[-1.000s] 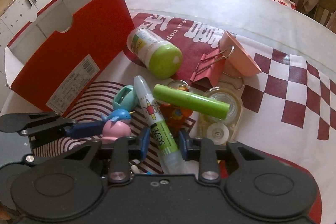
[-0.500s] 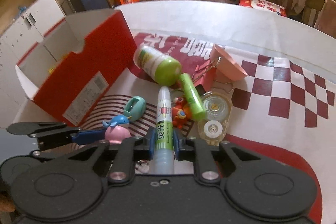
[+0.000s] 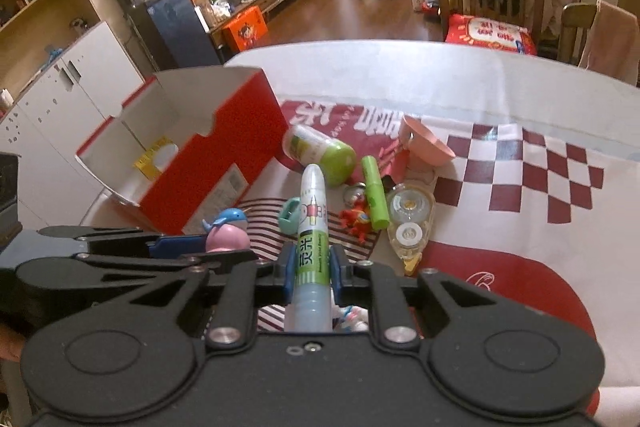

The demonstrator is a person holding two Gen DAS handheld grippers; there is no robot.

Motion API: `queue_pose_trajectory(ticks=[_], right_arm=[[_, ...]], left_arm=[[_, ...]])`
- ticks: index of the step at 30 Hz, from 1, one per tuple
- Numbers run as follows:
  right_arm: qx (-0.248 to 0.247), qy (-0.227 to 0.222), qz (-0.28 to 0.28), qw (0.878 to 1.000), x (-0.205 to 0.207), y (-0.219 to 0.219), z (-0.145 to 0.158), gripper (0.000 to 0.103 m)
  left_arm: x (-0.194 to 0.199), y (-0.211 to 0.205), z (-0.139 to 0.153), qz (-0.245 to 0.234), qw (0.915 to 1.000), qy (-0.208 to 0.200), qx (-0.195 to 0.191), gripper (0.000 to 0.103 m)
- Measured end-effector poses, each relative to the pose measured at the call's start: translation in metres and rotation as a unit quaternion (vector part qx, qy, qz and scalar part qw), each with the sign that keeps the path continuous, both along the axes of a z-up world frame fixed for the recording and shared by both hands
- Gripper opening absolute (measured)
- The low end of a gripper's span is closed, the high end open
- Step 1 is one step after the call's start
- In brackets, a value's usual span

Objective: Organize rigid objects
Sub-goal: 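Grasp the glue stick with the right tool while the left tool grasps the pink figurine, then carry the glue stick and pink figurine over the shoebox with both tools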

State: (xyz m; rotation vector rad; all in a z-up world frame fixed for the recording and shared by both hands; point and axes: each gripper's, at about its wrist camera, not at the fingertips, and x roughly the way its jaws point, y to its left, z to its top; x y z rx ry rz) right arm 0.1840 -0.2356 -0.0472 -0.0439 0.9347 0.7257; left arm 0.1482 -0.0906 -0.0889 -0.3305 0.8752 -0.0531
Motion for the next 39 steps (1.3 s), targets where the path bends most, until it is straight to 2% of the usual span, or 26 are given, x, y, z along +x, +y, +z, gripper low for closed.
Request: queue_pose_trajectory(ticks=[14,27,39], right_arm=[[0.006,-0.025,-0.009,1.0,-0.025,0.036,0.04,0.016],[0.014,-0.049,-0.009,0.999,-0.031,0.1,0.061,0.016],[0.008,-0.05,-0.02,0.998,-0.029,0.16,0.053,0.016]], left_arm=[[-0.01,0.031,0.049,-0.021,0.9993,-0.01,0.029,0.039],[-0.014,0.111,0.084,-0.014,0.9982,-0.034,0.047,0.039],[-0.01,0.191,0.089,-0.011,0.9972,-0.027,0.069,0.039]])
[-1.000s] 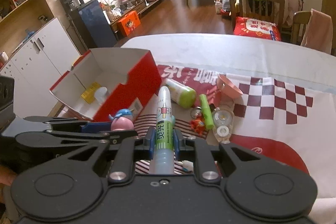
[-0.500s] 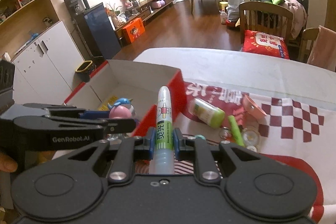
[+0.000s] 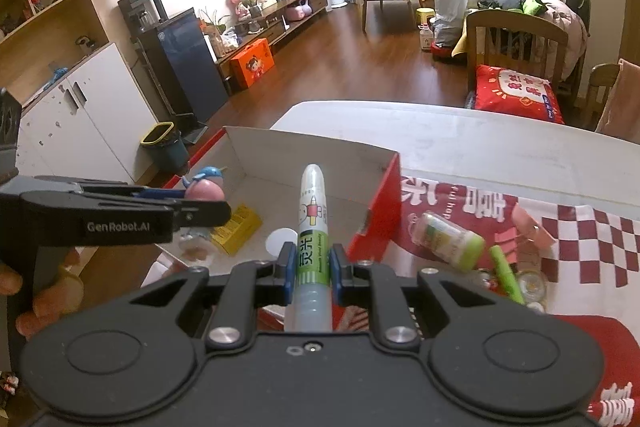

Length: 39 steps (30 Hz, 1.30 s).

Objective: Organize rigid objects
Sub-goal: 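Carry the glue stick and pink figurine over the shoebox with both tools, then open both tools to release the glue stick and figurine into the shoebox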

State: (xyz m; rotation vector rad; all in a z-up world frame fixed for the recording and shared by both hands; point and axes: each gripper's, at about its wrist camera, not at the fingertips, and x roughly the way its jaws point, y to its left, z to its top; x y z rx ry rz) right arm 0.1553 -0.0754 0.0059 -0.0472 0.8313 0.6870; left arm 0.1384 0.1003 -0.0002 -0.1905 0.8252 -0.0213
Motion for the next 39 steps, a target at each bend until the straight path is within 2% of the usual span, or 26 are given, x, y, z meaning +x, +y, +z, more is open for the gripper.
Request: queue_pose_trajectory(ticks=[7,15,26,32,39], right_arm=[[-0.026,-0.004,-0.016,1.0,0.006,0.032,-0.018,0.016],[-0.074,-0.005,-0.038,0.997,0.025,0.067,-0.046,0.016],[-0.131,0.008,-0.035,0.991,0.033,0.101,-0.08,0.016],[-0.155,0.009,-0.03,0.988,0.03,0.117,-0.089,0.016],[-0.16,0.019,-0.02,0.987,0.034,0.123,-0.091,0.016]], left_arm=[[0.016,0.044,-0.012,0.001,0.9997,0.013,0.019,0.039],[0.047,0.073,-0.045,-0.013,0.9981,0.046,0.038,0.039],[0.085,0.064,-0.086,-0.069,0.9924,0.085,0.056,0.039],[0.102,0.057,-0.103,-0.088,0.987,0.119,0.063,0.039],[0.112,0.045,-0.115,-0.111,0.9773,0.152,0.097,0.039]])
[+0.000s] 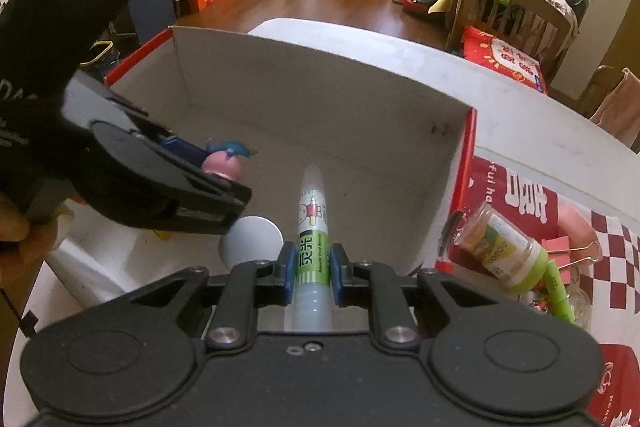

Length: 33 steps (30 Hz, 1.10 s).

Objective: Organize rigid objects
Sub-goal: 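Open both tools to release the glue stick and figurine into the shoebox, then move both tools back toward the remaining items on the cloth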

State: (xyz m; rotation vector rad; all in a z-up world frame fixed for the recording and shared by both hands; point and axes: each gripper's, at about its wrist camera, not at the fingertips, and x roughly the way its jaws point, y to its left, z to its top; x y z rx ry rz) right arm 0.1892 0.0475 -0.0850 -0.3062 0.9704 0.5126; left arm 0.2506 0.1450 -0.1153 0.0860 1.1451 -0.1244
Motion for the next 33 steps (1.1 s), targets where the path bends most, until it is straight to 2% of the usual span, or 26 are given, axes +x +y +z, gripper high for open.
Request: queue_pose_trajectory(ticks=[4,7,12,17,21,27,30,33], right_arm=[[-0.004,0.005,0.0,1.0,0.0,0.001,-0.001,0.016],[-0.004,0.007,0.001,1.0,0.002,0.001,0.0,0.018],[-0.006,0.005,0.005,1.0,-0.002,0.002,0.004,0.029],[0.001,0.009,-0.001,1.0,-0.004,-0.005,0.007,0.03],[0.007,0.005,-0.004,1.0,-0.005,-0.01,0.012,0.039],[0.02,-0.003,-0.005,1.0,-0.01,-0.019,0.022,0.041],[0.027,-0.008,-0.005,1.0,-0.014,-0.023,0.028,0.044],[0.035,-0.013,-0.005,0.999,-0.021,-0.027,0.036,0.045]], left_arm=[[0.004,-0.008,-0.005,-0.011,0.9997,0.017,0.015,0.039],[0.003,-0.011,-0.006,-0.013,0.9996,0.021,0.012,0.039],[0.0,-0.015,-0.002,-0.02,0.9995,0.019,0.017,0.039],[-0.005,-0.016,0.006,-0.011,0.9999,0.004,0.012,0.04],[-0.009,-0.01,0.014,-0.003,1.0,-0.001,-0.008,0.048],[-0.021,-0.01,0.029,0.004,0.9995,-0.021,-0.021,0.049],[-0.028,-0.011,0.037,0.005,0.9992,-0.031,-0.025,0.056],[-0.036,-0.014,0.045,0.005,0.9986,-0.045,-0.026,0.056]])
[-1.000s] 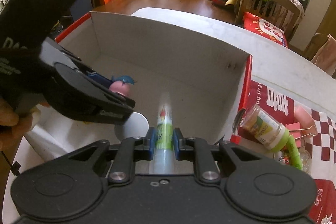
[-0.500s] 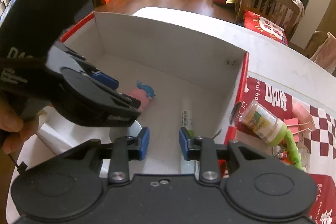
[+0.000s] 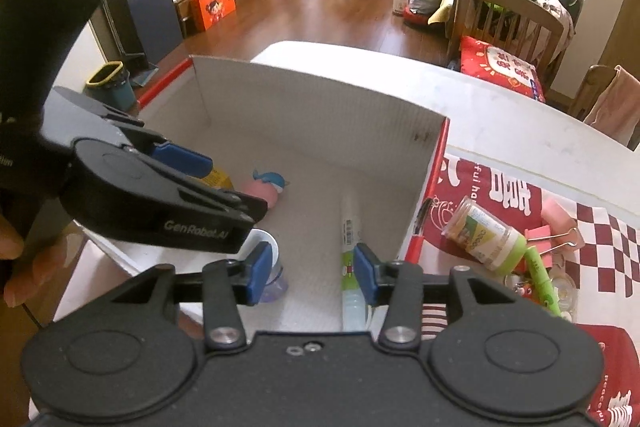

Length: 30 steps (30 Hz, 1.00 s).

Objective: Organize rigid objects
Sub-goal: 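Move both tools back toward the remaining items on the cloth, then move both tools over the cloth toward the teal sharpener and bunny keychain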

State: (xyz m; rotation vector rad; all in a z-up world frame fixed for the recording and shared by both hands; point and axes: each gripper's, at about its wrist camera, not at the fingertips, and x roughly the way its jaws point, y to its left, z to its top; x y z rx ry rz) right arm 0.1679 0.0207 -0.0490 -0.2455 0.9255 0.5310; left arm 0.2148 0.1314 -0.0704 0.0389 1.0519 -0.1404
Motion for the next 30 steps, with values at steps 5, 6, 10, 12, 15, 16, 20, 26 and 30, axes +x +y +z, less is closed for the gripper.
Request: queue_pose_trajectory(ticks=[5,6,10,12,15,16,20,26,30], right_arm=[[0.014,-0.01,0.004,1.0,-0.006,-0.008,0.011,0.056],[0.015,-0.012,0.006,1.0,-0.008,-0.009,0.013,0.057],[0.027,-0.016,0.015,0.999,-0.014,-0.018,0.022,0.057],[0.032,-0.02,0.022,0.999,-0.018,-0.023,0.027,0.06],[0.041,-0.027,0.03,0.998,-0.022,-0.031,0.034,0.066],[0.044,-0.028,0.032,0.998,-0.022,-0.034,0.036,0.068],[0.056,-0.033,0.045,0.997,-0.028,-0.049,0.043,0.078],[0.065,-0.054,0.069,0.994,-0.04,-0.073,0.056,0.088],[0.08,-0.059,0.075,0.992,-0.044,-0.096,0.063,0.093]], left_arm=[[-0.013,-0.004,0.014,0.008,0.9998,-0.017,-0.003,0.057],[-0.015,-0.005,0.017,0.01,0.9997,-0.02,-0.003,0.057],[-0.024,-0.008,0.026,0.023,0.9993,-0.029,-0.007,0.057],[-0.029,-0.009,0.031,0.03,0.999,-0.032,-0.013,0.057],[-0.037,-0.012,0.038,0.043,0.9981,-0.038,-0.021,0.057],[-0.04,-0.014,0.041,0.047,0.9978,-0.042,-0.022,0.057],[-0.049,-0.025,0.05,0.055,0.9966,-0.057,-0.024,0.057],[-0.063,-0.047,0.061,0.06,0.9943,-0.084,-0.024,0.068],[-0.071,-0.064,0.067,0.063,0.993,-0.096,-0.029,0.068]])
